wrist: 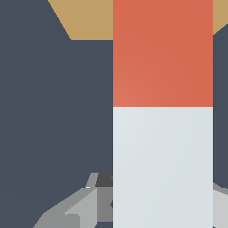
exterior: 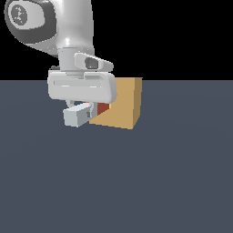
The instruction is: Insert the peg into the horizontal hole in a box.
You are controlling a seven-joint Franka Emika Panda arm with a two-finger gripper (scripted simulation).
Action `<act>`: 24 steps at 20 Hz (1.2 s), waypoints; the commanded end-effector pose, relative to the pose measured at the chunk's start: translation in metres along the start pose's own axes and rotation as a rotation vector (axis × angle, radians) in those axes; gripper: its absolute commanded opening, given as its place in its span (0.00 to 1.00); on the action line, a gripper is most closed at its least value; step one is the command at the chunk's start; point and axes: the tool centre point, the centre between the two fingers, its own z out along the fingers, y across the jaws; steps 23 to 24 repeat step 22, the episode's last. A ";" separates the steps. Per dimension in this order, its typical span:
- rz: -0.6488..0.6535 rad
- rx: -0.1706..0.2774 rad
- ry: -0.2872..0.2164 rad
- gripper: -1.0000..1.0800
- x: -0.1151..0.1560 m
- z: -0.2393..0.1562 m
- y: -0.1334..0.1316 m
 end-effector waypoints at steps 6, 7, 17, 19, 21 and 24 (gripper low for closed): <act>-0.001 -0.004 0.003 0.00 0.040 -0.002 0.000; -0.001 -0.004 0.003 0.00 0.048 -0.002 0.000; -0.001 -0.006 0.003 0.00 0.106 -0.003 0.001; -0.001 -0.006 0.003 0.00 0.108 -0.003 0.001; -0.001 -0.006 0.003 0.00 0.108 -0.003 0.002; -0.001 -0.006 0.003 0.00 0.107 -0.003 0.002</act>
